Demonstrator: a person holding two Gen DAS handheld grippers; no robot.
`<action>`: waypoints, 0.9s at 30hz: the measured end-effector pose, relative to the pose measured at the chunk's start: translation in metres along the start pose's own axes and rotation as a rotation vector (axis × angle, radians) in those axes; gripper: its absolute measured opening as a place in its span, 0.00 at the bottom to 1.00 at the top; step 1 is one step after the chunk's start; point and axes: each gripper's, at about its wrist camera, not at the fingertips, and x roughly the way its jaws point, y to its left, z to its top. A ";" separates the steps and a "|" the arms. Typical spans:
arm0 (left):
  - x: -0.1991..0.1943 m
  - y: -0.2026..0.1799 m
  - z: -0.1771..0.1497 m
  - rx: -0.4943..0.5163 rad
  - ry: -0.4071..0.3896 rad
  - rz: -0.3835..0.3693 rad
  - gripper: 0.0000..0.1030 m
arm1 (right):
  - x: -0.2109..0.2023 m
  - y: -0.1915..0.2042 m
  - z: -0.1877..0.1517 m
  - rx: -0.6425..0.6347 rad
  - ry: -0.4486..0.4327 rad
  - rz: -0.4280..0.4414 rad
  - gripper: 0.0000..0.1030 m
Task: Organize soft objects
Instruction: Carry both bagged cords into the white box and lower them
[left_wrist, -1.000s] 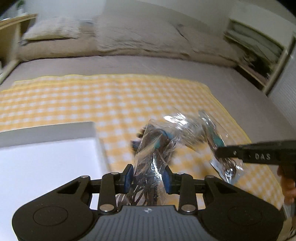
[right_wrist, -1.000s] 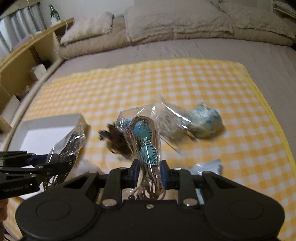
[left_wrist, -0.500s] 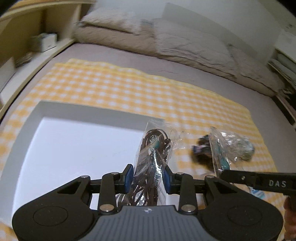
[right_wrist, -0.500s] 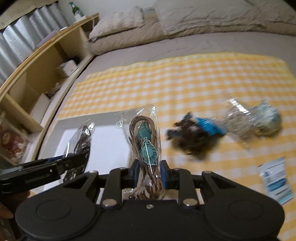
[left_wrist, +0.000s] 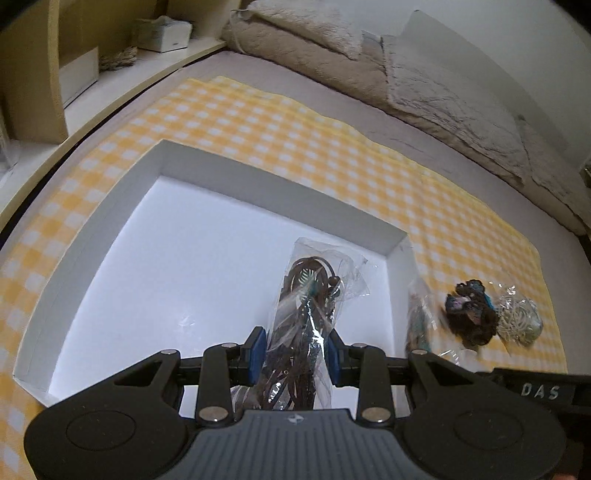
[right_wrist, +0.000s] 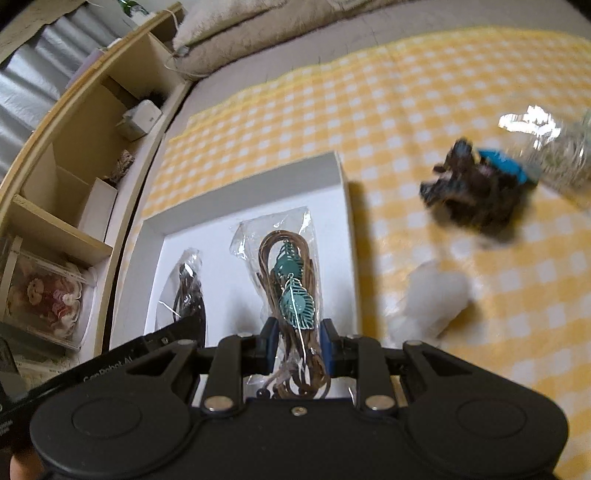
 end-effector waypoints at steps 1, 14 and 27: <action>0.002 0.002 0.000 -0.006 0.007 0.003 0.34 | 0.004 0.002 -0.002 0.011 0.009 0.001 0.24; 0.032 -0.007 -0.009 0.005 0.081 0.002 0.34 | 0.024 0.008 -0.012 -0.002 0.012 -0.098 0.27; 0.034 -0.016 -0.016 0.019 0.108 -0.018 0.60 | 0.016 0.004 -0.013 -0.020 0.037 -0.093 0.40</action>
